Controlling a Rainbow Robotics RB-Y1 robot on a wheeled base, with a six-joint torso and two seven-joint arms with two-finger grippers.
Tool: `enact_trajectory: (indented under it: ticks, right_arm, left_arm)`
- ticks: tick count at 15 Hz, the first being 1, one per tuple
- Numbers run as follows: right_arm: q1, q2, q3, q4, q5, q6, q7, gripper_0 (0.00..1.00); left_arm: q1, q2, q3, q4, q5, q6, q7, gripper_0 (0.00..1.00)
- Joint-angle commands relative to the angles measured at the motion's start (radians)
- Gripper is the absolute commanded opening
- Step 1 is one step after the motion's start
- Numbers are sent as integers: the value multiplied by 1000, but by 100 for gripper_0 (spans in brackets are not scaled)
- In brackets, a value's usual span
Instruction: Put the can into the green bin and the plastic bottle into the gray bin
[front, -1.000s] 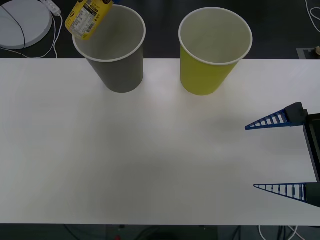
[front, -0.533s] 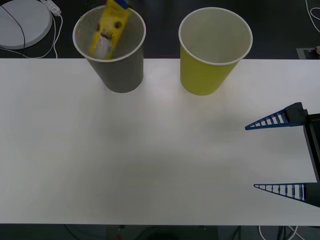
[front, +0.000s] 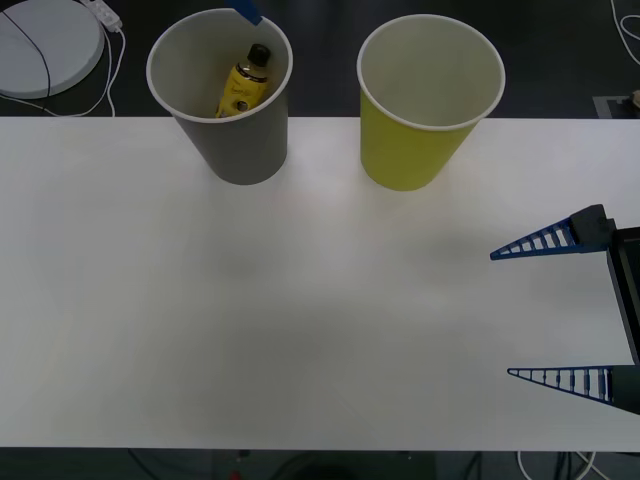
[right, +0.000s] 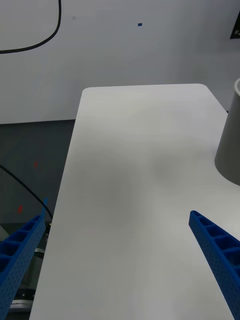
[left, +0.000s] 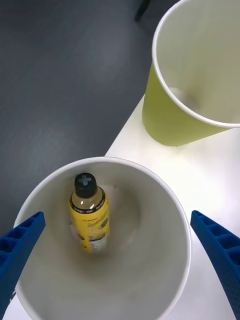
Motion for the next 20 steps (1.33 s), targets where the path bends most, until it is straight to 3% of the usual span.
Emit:
enact_trajectory:
  ticks: [1,6,9,17,20]
  right_arm:
    - [0,0,0,0,0,0,0,100]
    - [0,0,0,0,0,0,0,100]
    - [0,0,0,0,0,0,0,100]
    - [0,0,0,0,0,0,0,100]
    - [0,0,0,0,0,0,0,100]
  left_arm:
    - [6,16,-12,-20,20,0,2,100]
    - [18,123,-142,-126,168,60,11,100]
    - [100,220,-145,-258,236,123,19,100]
    - [255,481,-145,-543,426,157,-4,100]
    - [308,551,-142,-574,550,158,-101,100]
